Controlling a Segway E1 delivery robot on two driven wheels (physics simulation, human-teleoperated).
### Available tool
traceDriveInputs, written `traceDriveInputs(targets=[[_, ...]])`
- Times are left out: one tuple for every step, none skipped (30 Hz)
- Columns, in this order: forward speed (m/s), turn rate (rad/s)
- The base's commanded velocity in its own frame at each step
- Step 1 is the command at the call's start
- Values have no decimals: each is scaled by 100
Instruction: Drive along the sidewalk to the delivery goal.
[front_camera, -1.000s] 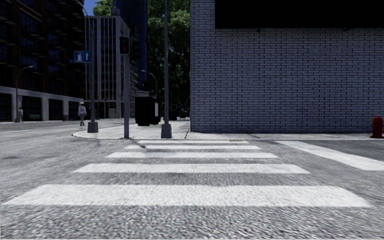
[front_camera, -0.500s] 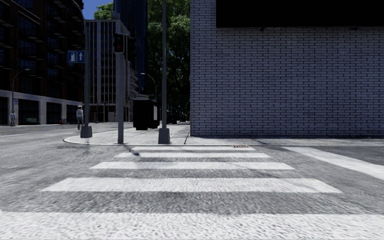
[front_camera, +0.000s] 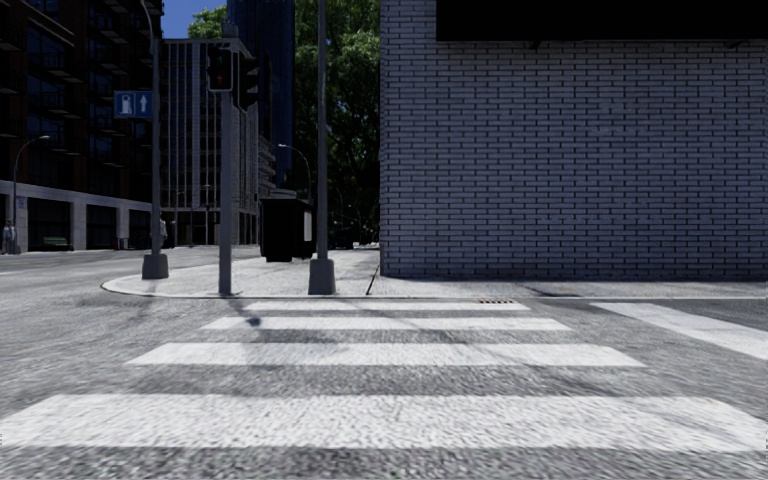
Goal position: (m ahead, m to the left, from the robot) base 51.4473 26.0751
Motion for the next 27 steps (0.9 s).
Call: traceDriveInputs(targets=[[200, 0], [200, 0], [200, 0], [200, 0], [200, 0], [200, 0], [200, 0], [200, 0], [200, 0], [200, 0], [200, 0], [200, 0], [200, 0], [200, 0], [200, 0], [200, 0], [200, 0], [200, 0], [200, 0], [200, 0], [200, 0], [200, 0], [200, 0], [200, 0], [200, 0], [200, 0], [200, 0]])
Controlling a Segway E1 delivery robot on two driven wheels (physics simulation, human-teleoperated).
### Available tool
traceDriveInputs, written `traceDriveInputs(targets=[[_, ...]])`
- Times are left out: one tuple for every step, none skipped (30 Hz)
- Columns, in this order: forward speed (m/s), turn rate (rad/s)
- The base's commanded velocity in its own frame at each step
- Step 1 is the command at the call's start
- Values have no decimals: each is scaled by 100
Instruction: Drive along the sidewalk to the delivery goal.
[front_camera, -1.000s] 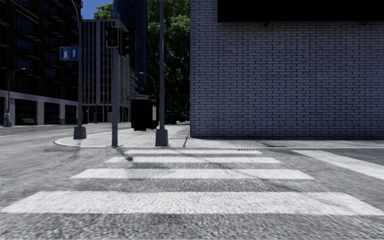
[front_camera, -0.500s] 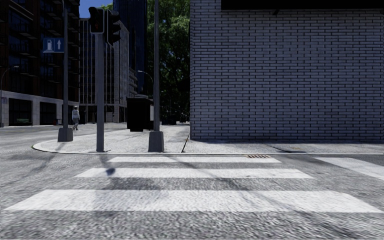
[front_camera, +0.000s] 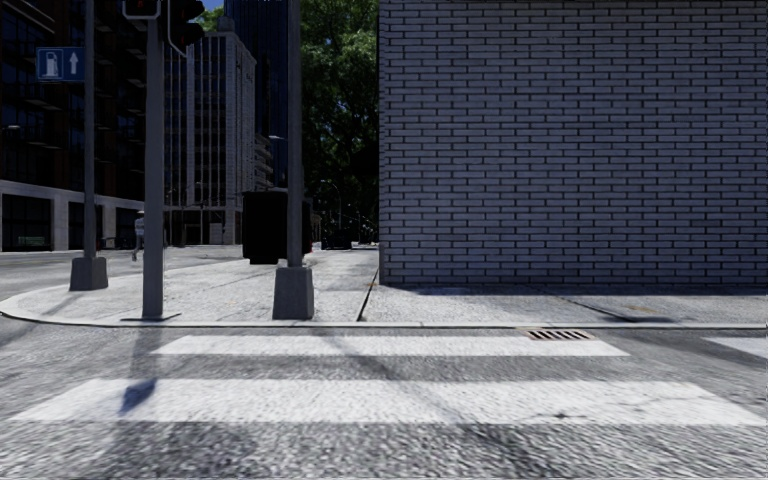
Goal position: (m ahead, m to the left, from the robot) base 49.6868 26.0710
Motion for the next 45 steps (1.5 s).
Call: traceDriveInputs(targets=[[200, 0], [200, 0], [200, 0], [200, 0], [200, 0], [200, 0], [200, 0], [200, 0], [200, 0], [200, 0], [200, 0], [200, 0], [200, 0], [200, 0], [200, 0], [200, 0], [200, 0], [200, 0], [200, 0], [200, 0], [200, 0], [200, 0], [200, 0], [200, 0], [200, 0], [200, 0], [200, 0], [200, 0], [200, 0], [200, 0], [200, 0], [200, 0], [200, 0], [200, 0], [195, 0], [179, 0], [162, 0], [141, 0], [122, 0], [116, 0], [108, 0], [103, 0], [102, 0], [101, 0], [101, 0]])
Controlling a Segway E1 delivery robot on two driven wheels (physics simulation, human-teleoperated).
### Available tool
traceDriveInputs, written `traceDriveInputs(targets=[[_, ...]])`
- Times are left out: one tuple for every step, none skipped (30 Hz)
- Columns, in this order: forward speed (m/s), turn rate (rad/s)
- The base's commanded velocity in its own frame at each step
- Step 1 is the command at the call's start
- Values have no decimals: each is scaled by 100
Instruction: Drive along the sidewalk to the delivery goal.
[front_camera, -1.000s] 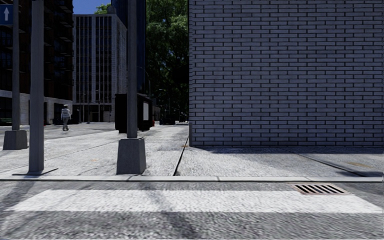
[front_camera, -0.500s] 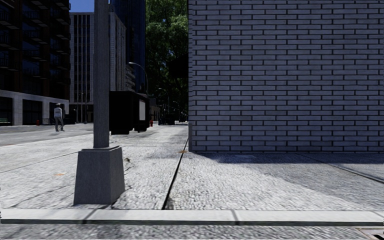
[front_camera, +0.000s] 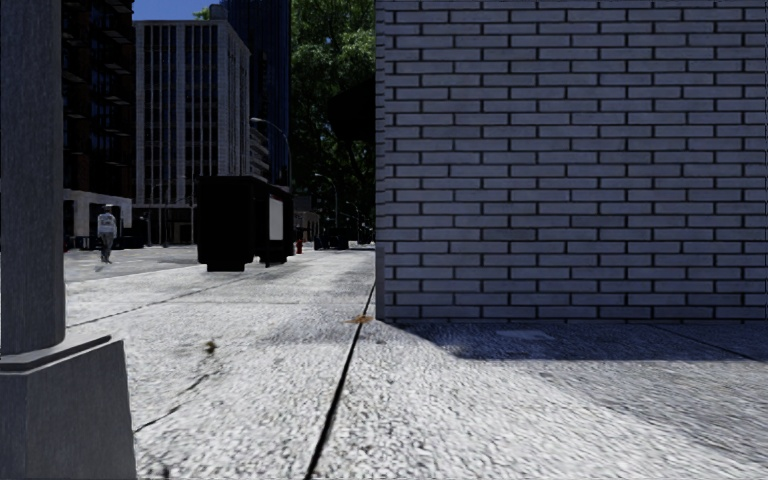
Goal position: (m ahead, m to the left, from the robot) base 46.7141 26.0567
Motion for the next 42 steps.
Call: traceDriveInputs(targets=[[101, 0], [101, 0], [101, 0], [101, 0], [101, 0], [101, 0], [100, 0], [100, 0], [89, 0], [79, 0], [79, 0], [73, 0], [71, 0], [71, 0], [71, 0], [71, 0], [71, 0], [71, 0], [71, 0], [71, 0], [72, 0], [72, 0], [72, 0], [74, 0], [75, 0], [77, 0], [77, 0], [81, 0], [85, 0], [90, 0], [92, 0], [93, 0], [93, 0], [93, 0], [93, 0], [93, 0], [93, 1], [93, 18], [93, 36], [93, 47], [93, 47], [93, 54]])
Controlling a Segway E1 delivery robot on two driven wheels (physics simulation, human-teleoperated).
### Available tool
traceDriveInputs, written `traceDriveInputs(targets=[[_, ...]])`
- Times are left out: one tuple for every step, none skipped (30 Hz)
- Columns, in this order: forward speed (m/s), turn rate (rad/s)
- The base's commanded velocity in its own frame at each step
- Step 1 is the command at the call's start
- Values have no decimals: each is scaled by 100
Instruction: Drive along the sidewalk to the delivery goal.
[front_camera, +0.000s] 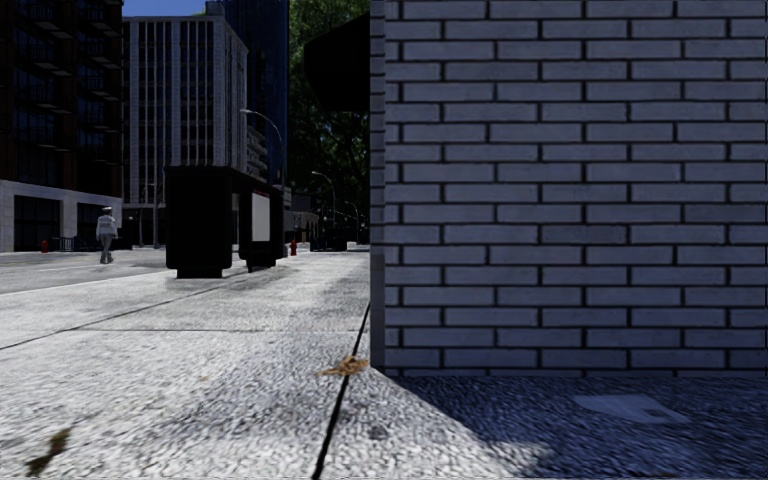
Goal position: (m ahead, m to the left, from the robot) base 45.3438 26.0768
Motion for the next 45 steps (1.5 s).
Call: traceDriveInputs(targets=[[93, 59], [93, 66], [93, 68], [93, 69], [93, 69], [93, 69], [93, 70], [93, 71], [93, 75], [93, 81], [93, 82], [93, 83], [93, 83], [93, 83], [93, 83], [93, 83], [93, 83], [93, 83], [93, 83], [93, 83], [93, 83], [93, 83], [93, 83], [94, 83], [94, 83], [94, 83], [94, 83], [95, 82], [95, 82], [95, 70], [96, 46], [96, 0], [96, 0], [96, 0], [96, 0], [96, 0], [96, 0], [96, 0], [96, 0], [96, 0], [96, 0], [96, 0], [95, -3], [93, -23], [93, -31]])
